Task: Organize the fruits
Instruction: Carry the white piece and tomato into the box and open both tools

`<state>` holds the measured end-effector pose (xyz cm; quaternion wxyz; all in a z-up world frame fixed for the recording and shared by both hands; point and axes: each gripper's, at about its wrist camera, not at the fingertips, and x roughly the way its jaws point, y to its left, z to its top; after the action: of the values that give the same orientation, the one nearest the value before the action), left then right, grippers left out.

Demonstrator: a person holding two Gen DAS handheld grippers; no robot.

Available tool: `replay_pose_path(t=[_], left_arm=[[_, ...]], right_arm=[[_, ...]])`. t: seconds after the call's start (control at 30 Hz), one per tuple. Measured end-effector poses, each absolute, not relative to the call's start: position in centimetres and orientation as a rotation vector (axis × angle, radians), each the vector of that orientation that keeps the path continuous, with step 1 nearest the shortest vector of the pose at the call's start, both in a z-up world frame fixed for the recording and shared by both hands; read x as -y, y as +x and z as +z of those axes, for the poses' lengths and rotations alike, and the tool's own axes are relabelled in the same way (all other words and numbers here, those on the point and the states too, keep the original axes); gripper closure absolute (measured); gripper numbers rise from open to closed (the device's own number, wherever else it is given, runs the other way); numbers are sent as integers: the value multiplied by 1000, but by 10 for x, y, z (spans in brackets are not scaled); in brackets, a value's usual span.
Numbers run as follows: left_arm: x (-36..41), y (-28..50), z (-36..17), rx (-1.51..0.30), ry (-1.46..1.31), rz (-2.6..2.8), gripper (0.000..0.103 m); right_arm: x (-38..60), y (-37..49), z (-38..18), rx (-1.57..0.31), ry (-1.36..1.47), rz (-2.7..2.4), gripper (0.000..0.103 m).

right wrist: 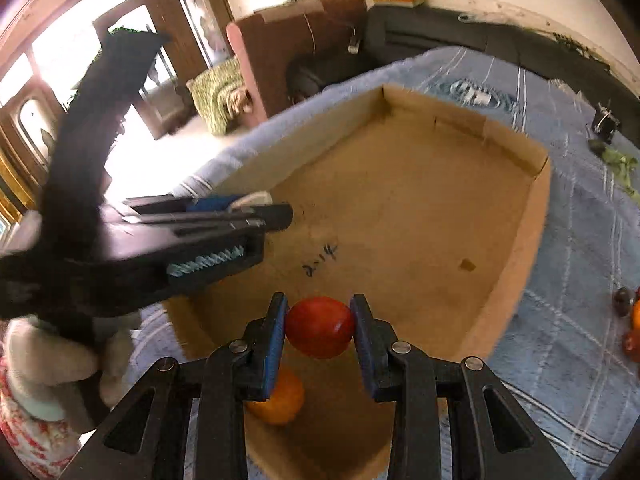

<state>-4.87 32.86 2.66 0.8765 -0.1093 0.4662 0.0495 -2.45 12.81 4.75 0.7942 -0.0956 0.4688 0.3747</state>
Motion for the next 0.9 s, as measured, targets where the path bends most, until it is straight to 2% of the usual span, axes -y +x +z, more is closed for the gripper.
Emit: replay_pose_path(t=[0.2, 0.27, 0.33, 0.4, 0.5, 0.67, 0.77, 0.9], left_arm=[[-350, -77, 45, -896, -345, 115, 66], [-359, -95, 56, -850, -376, 134, 60], [-372, -126, 70, -783, -421, 183, 49], [-385, -158, 81, -720, -462, 252, 42], [-401, -195, 89, -657, -508, 345, 39], [-418, -236, 95, -612, -553, 449, 39], [-418, -250, 104, -590, -559, 477, 39], [-412, -261, 116, -564, -548, 487, 38]], right_arm=[[-132, -28, 49, -976, -251, 809, 66], [-131, -33, 55, -948, -262, 813, 63], [-131, -33, 65, -909, -260, 818, 50], [-126, -38, 79, -851, -248, 816, 43], [-126, -44, 102, -768, -229, 812, 42], [-150, -53, 184, -628, -160, 893, 42], [-185, -51, 244, -577, -100, 981, 32], [-227, -50, 291, -573, -96, 1047, 32]])
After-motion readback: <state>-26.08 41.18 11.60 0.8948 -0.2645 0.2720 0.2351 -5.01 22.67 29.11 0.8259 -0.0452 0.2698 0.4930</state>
